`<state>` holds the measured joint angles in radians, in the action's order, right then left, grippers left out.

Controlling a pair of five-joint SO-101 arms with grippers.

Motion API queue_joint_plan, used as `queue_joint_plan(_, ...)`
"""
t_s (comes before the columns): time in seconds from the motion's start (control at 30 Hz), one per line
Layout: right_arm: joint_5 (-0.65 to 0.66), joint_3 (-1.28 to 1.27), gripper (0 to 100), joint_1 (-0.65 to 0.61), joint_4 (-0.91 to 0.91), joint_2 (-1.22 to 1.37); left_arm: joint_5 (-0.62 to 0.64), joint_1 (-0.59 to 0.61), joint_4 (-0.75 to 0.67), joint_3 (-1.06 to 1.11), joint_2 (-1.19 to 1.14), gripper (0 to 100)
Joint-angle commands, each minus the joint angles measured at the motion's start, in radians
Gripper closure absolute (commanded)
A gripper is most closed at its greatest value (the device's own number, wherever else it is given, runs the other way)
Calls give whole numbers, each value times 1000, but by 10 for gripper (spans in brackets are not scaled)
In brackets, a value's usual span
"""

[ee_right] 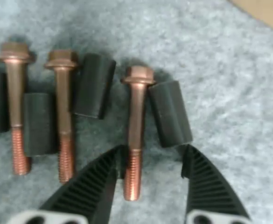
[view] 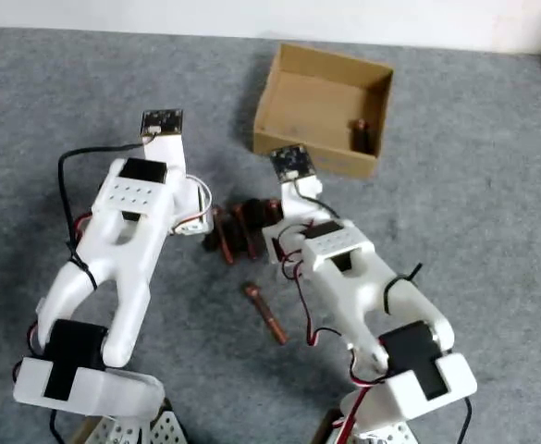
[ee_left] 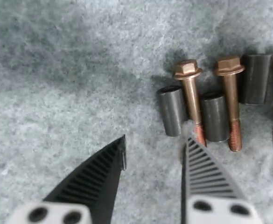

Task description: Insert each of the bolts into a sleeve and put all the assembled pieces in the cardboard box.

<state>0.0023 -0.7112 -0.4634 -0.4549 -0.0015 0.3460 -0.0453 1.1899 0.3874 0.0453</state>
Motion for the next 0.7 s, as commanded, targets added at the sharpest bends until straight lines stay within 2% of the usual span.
queue_joint_plan(0.0,-5,27,808,-2,-44,-101,5,10,0,-4,44,807)
queue_joint_plan(0.27,-8,70,808,15,-77,-134,6,8,0,-2,44,807)
queue_joint_plan(0.67,-2,286,808,56,-84,186,6,7,0,-2,44,807)
